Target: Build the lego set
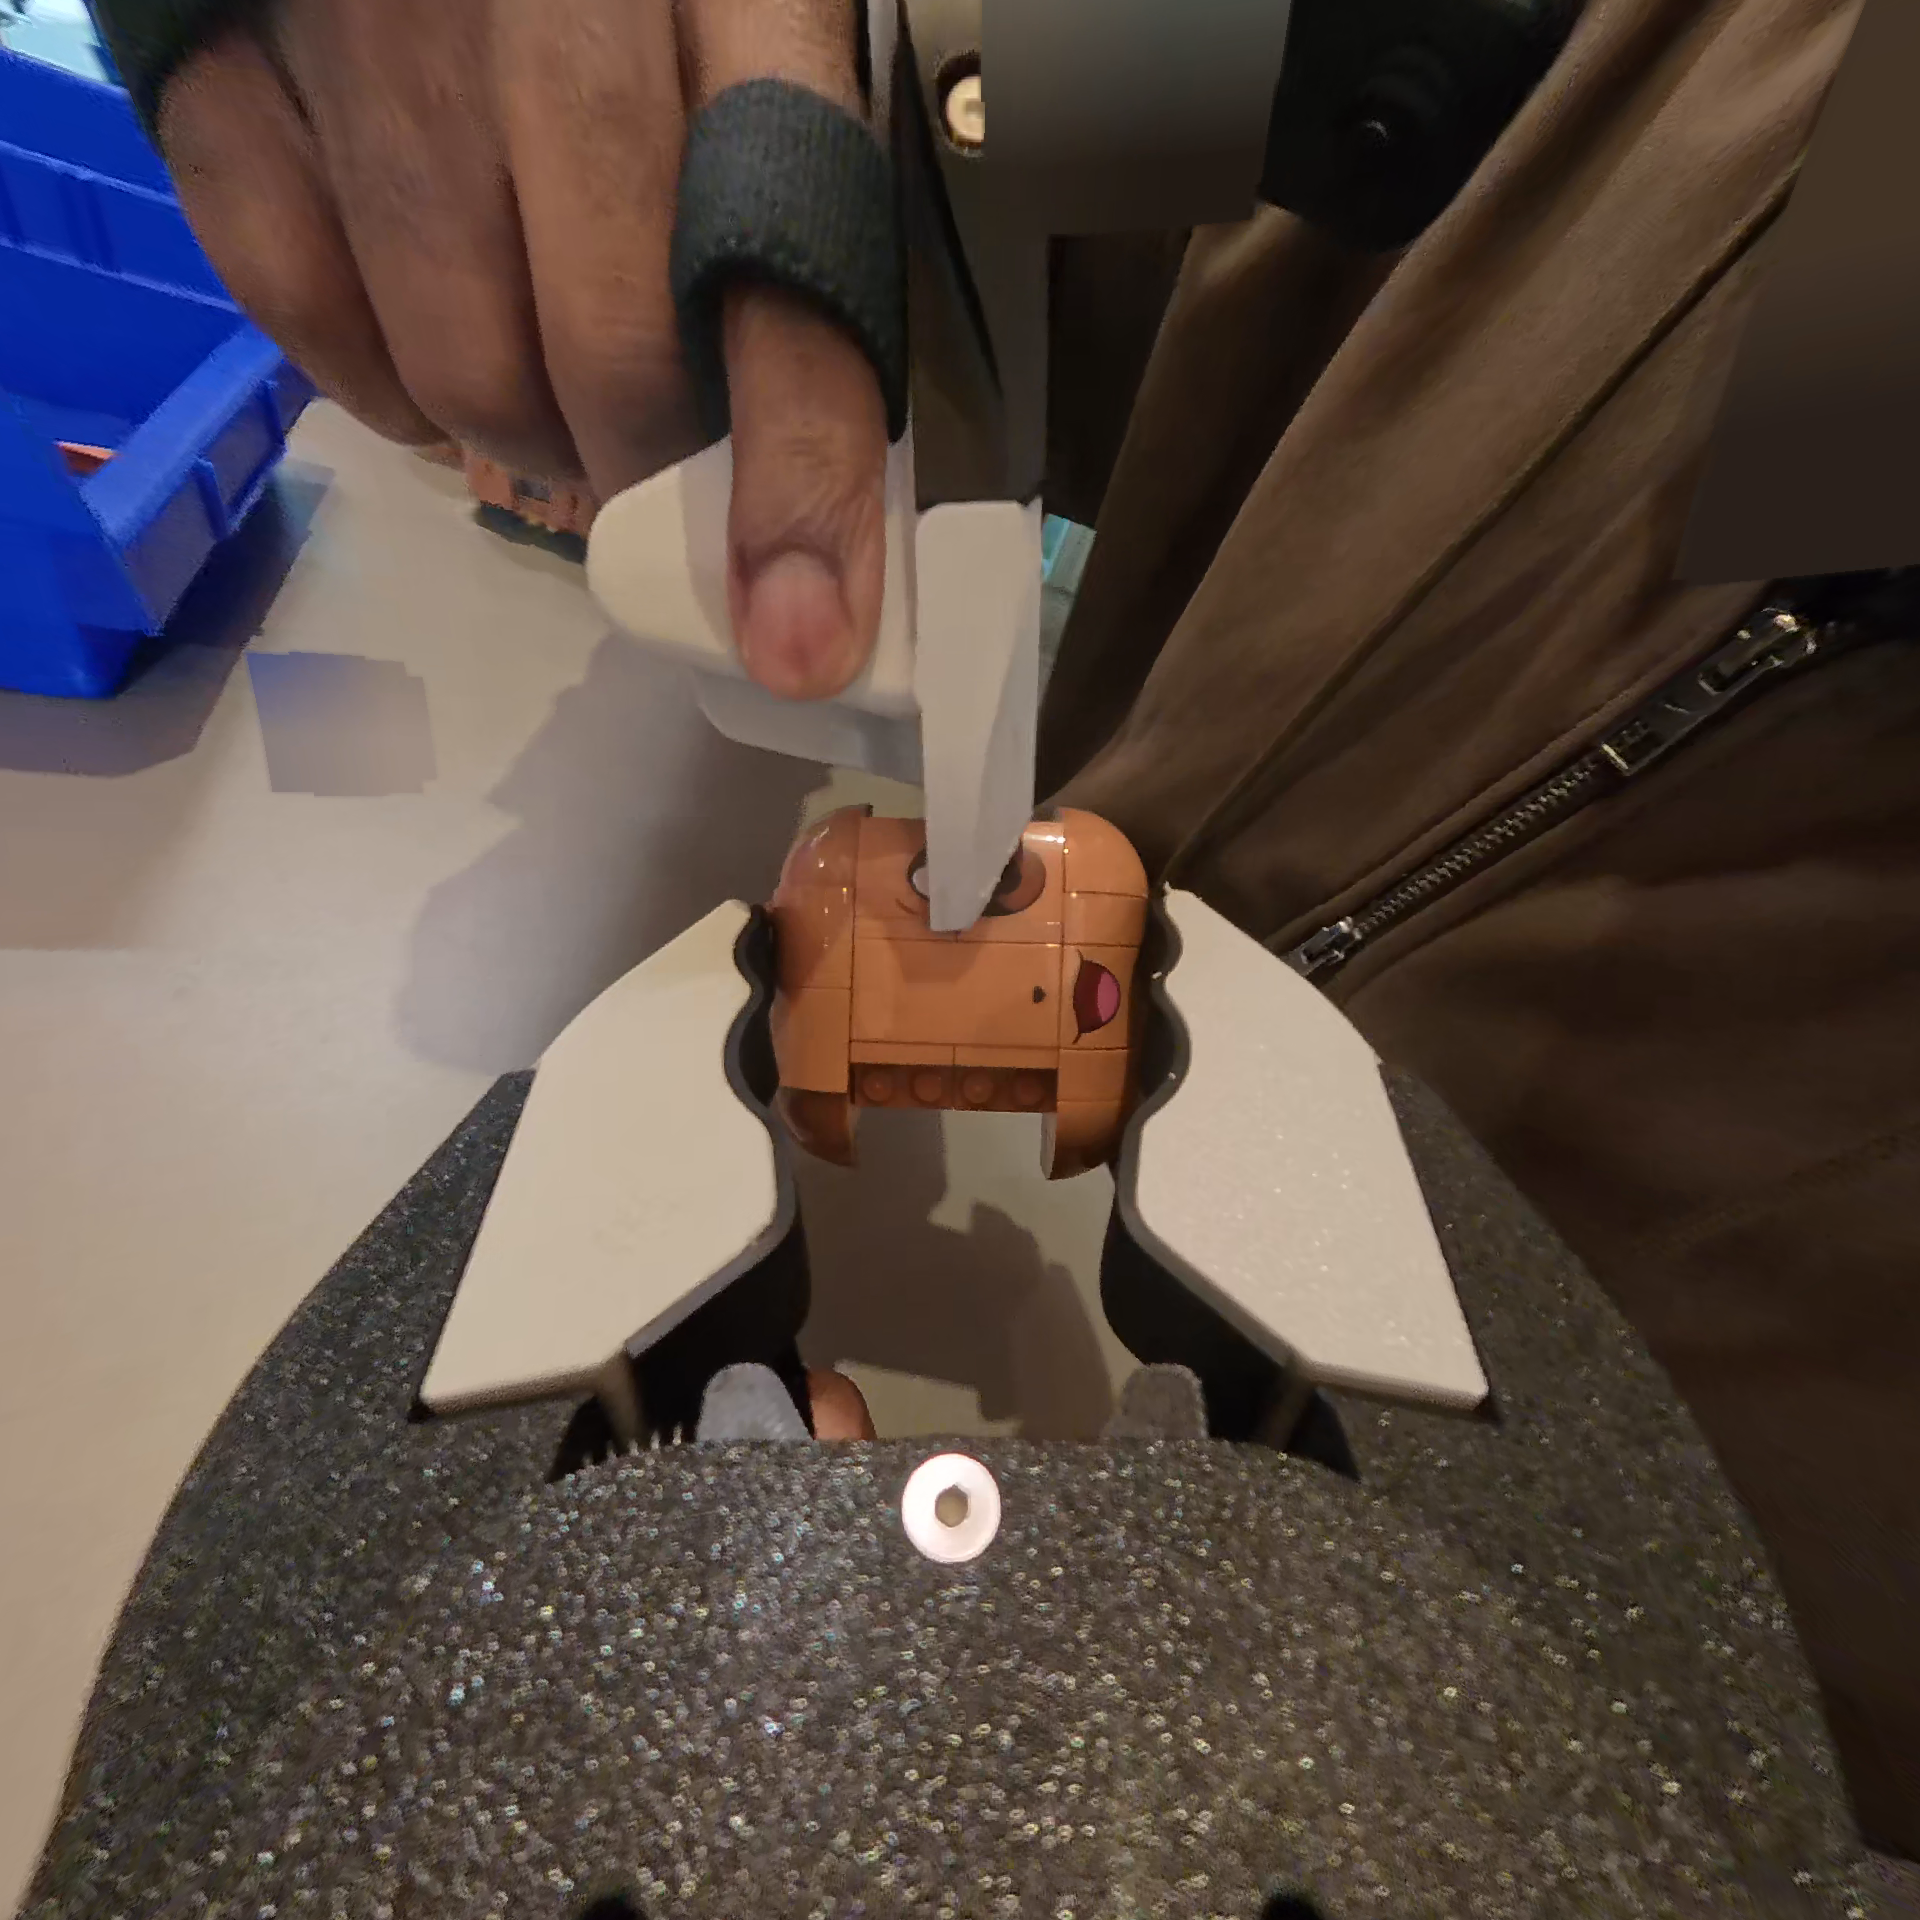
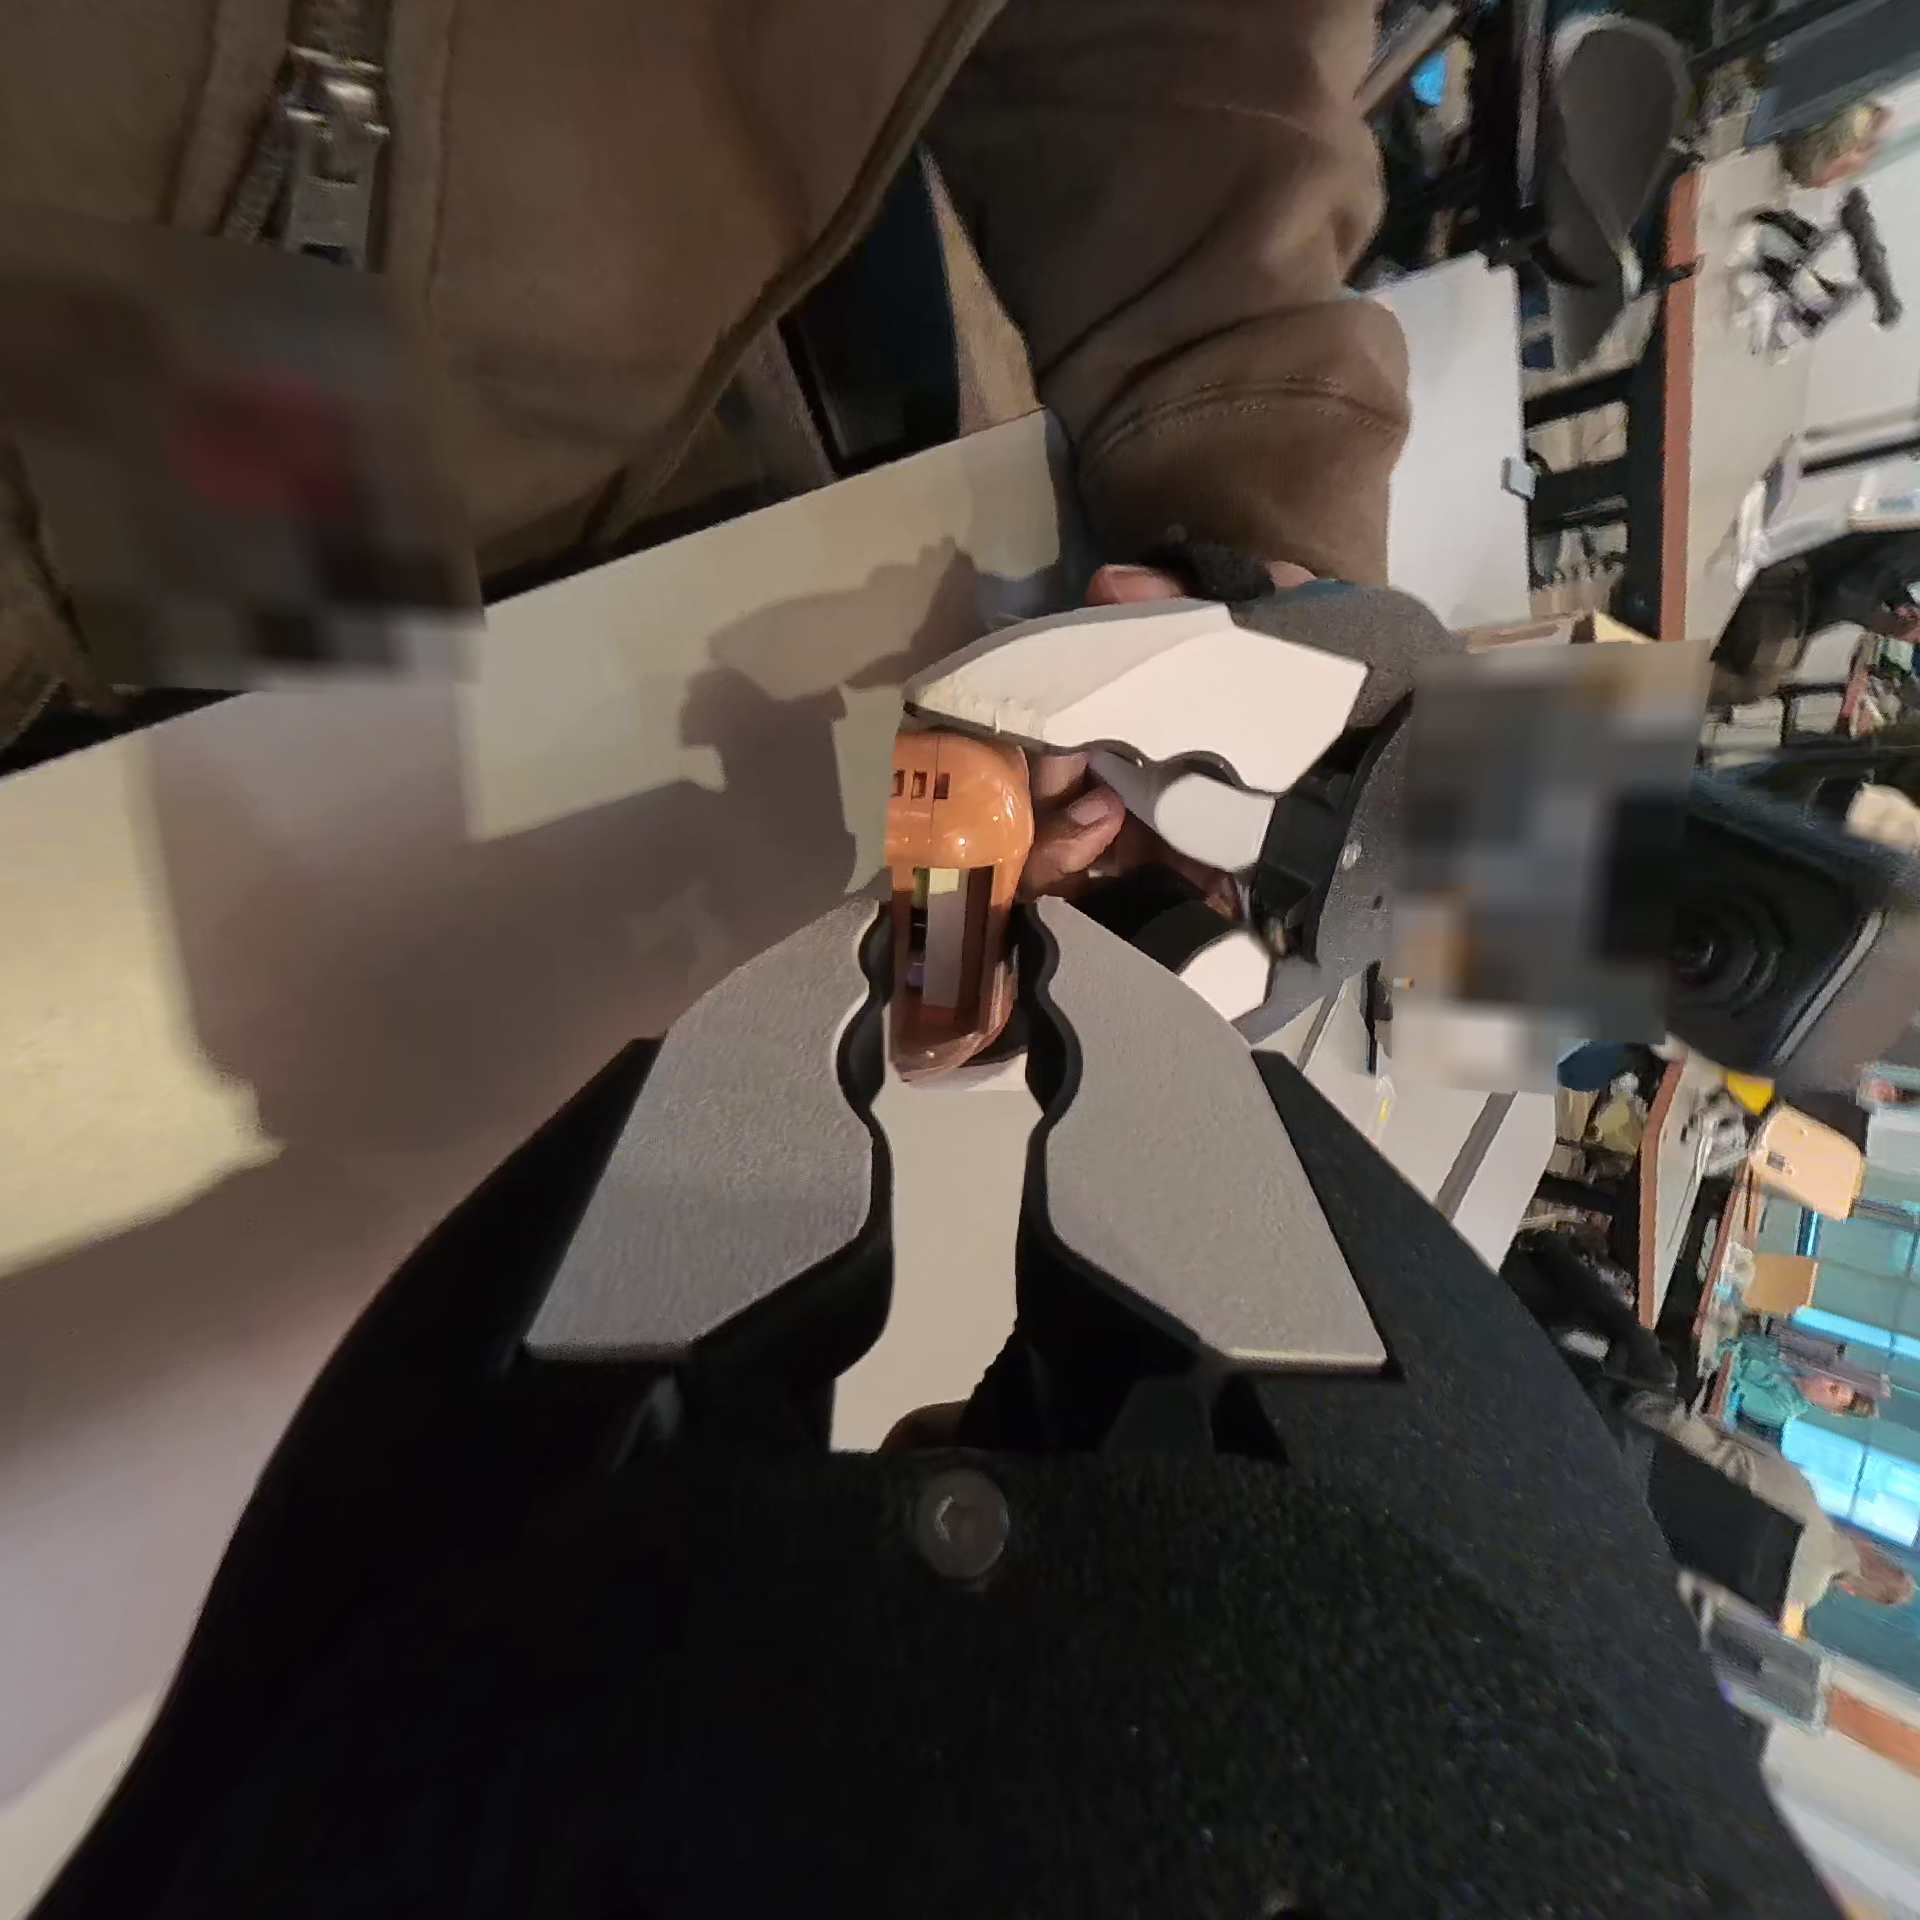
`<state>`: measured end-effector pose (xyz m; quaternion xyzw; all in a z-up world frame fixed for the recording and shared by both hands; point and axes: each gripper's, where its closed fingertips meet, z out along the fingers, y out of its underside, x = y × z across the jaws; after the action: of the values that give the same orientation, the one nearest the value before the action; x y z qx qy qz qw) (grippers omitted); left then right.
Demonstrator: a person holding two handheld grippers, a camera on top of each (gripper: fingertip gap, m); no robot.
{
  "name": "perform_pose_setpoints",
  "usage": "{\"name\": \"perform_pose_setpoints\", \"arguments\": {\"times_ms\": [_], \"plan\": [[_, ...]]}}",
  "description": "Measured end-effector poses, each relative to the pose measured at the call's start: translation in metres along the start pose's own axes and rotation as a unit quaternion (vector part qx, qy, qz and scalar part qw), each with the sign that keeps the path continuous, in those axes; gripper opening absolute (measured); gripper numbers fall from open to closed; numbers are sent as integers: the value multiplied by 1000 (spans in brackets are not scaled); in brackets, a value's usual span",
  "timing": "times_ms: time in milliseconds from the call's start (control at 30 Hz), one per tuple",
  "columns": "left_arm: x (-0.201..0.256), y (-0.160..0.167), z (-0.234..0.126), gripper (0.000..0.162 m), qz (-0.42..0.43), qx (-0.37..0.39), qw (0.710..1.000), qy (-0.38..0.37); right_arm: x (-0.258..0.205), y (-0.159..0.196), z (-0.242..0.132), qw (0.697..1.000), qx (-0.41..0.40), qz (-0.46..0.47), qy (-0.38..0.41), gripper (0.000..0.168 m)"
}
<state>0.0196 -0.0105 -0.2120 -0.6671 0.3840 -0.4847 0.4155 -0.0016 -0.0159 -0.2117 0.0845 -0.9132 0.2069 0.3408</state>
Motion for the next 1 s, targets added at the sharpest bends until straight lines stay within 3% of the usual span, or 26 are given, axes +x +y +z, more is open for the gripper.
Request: {"name": "perform_pose_setpoints", "arguments": {"times_ms": [33, 133, 233, 400, 500, 733, 1000], "plan": [[-4, 0, -1, 68, -1, -1, 1000, -12, 4, 4, 0, 1000, -7, 8, 21, 25], [-17, 7, -3, 68, -5, -20, 998, -52, 15, 21, -5, 995, -43, 40, 78, 59], [-33, 19, -5, 69, -3, -60, 993, -103, 13, 40, -15, 988, -78, 85, 106, 66], [-58, 39, -11, 69, 18, -140, 973, -181, -2, 65, -31, 956, -112, 215, 162, 65], [-71, 48, -12, 69, 41, -180, 960, -210, -18, 78, -36, 931, -140, 282, 185, 49], [-93, 62, -13, 69, 83, -252, 931, -249, -60, 110, -46, 868, -207, 419, 165, 39], [-90, 55, -17, 71, 77, -227, 935, -262, -93, 146, -73, 793, -225, 545, 155, 42]]}}
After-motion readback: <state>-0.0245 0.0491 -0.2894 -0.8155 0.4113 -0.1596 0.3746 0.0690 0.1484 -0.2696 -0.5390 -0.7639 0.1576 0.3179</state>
